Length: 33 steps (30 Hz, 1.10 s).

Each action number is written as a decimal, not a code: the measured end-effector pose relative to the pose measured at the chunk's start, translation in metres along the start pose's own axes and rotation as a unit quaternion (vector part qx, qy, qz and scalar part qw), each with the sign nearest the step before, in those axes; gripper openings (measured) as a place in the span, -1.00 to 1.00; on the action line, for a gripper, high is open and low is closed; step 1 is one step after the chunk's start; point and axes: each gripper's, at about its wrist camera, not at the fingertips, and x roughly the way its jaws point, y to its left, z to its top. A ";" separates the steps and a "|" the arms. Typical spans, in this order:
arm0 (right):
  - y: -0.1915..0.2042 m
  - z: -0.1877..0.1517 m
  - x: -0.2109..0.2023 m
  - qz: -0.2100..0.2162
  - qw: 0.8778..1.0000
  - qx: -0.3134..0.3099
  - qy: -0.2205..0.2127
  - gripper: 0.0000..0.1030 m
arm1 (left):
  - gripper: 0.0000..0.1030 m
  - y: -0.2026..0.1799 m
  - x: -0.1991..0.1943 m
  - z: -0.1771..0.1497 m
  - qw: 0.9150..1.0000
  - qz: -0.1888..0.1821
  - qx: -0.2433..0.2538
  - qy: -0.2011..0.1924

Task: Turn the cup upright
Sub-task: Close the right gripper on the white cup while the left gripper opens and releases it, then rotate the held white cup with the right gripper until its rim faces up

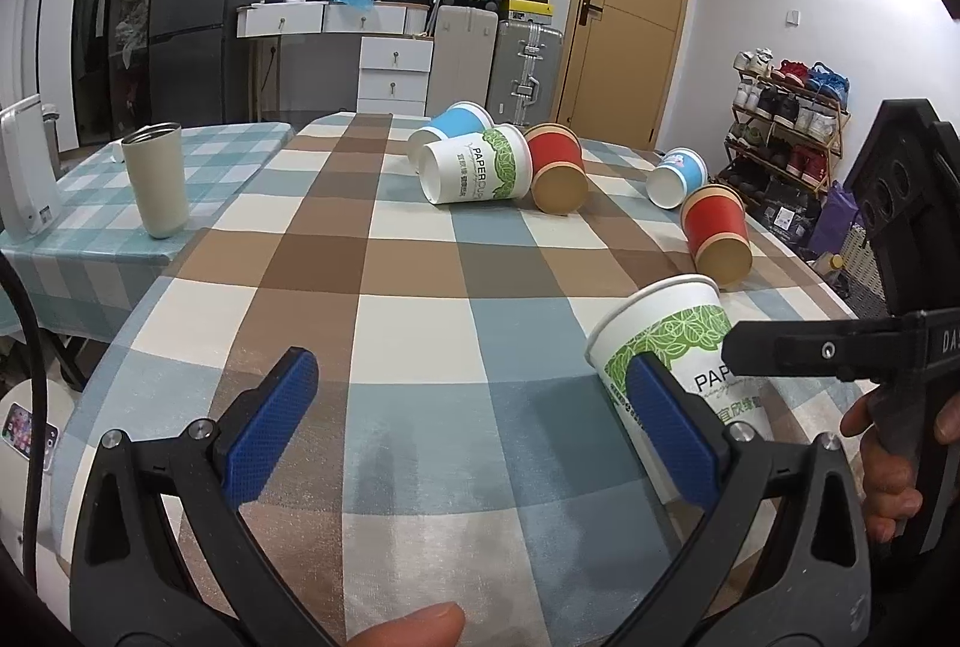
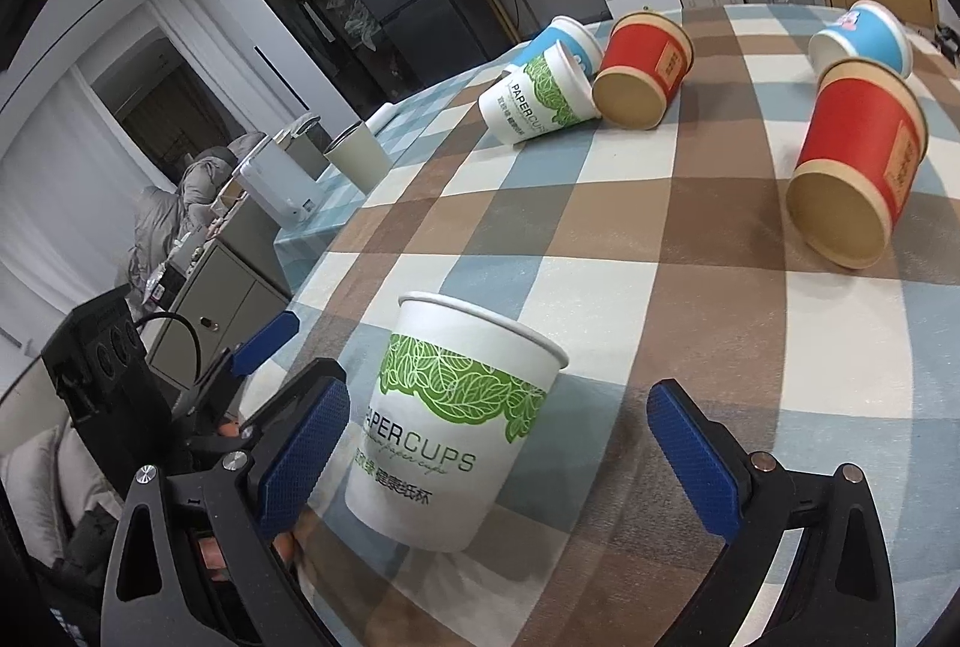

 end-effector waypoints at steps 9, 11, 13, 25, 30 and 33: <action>-0.005 0.011 0.018 0.030 0.998 0.023 0.041 0.84 | 0.99 -0.002 0.001 -0.001 1.000 -0.004 0.006 0.001; -0.007 0.013 0.021 0.038 0.998 0.029 0.052 0.77 | 0.99 -0.003 0.001 -0.001 1.000 -0.005 0.009 0.000; -0.008 0.014 0.024 0.050 0.996 0.036 0.062 0.72 | 0.99 -0.004 0.001 -0.001 1.000 -0.005 0.009 0.000; -0.014 0.013 0.028 0.102 0.989 0.062 0.087 0.32 | 0.99 -0.004 0.001 -0.001 1.000 -0.005 0.010 0.000; -0.013 0.013 0.020 0.100 0.991 0.055 0.074 0.31 | 0.99 -0.004 0.001 -0.002 1.000 -0.005 0.009 0.000; -0.009 0.014 0.012 0.088 0.994 0.040 0.057 0.30 | 0.99 -0.004 0.001 -0.002 1.000 -0.005 0.010 0.000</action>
